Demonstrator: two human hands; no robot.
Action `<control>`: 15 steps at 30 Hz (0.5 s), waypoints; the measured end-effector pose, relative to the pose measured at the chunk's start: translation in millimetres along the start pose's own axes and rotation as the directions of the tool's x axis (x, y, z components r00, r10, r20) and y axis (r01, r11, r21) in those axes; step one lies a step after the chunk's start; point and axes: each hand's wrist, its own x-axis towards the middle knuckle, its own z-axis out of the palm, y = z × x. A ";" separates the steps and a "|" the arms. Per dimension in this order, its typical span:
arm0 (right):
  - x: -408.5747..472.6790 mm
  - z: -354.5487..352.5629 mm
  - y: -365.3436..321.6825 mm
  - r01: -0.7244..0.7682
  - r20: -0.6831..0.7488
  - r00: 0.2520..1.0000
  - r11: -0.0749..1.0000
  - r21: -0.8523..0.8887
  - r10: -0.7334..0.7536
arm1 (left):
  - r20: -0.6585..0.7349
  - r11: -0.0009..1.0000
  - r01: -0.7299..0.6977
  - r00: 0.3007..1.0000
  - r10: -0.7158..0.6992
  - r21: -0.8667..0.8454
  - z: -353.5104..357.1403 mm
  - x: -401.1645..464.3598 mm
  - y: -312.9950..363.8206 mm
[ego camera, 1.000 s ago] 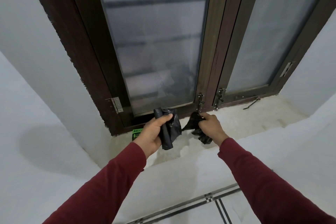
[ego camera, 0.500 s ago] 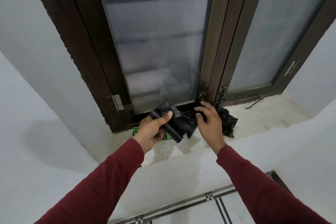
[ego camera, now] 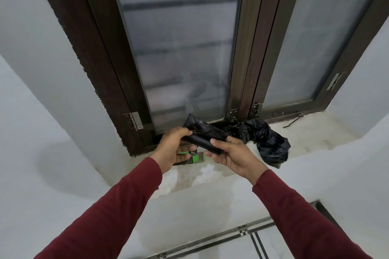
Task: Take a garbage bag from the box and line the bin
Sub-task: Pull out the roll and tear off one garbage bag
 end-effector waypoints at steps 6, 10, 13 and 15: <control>-8.0 -1.8 -5.8 0.042 -0.030 0.999 0.999 0.003 -0.042 | 0.038 0.993 -0.113 0.993 0.112 0.035 -10.5 4.8 -3.1; -15.1 -3.8 -6.2 0.002 0.061 0.998 0.996 0.093 -0.007 | 0.101 0.986 -0.166 0.981 0.165 0.002 -11.6 4.6 -2.6; -17.4 -8.8 -5.4 -0.014 0.113 0.994 0.984 0.178 -0.006 | 0.134 0.978 -0.207 0.970 0.205 -0.001 -13.2 3.4 -0.5; -17.6 -11.0 -4.3 -0.002 0.117 0.993 0.979 0.204 -0.022 | 0.153 0.975 -0.221 0.963 0.220 -0.011 -13.6 1.7 1.5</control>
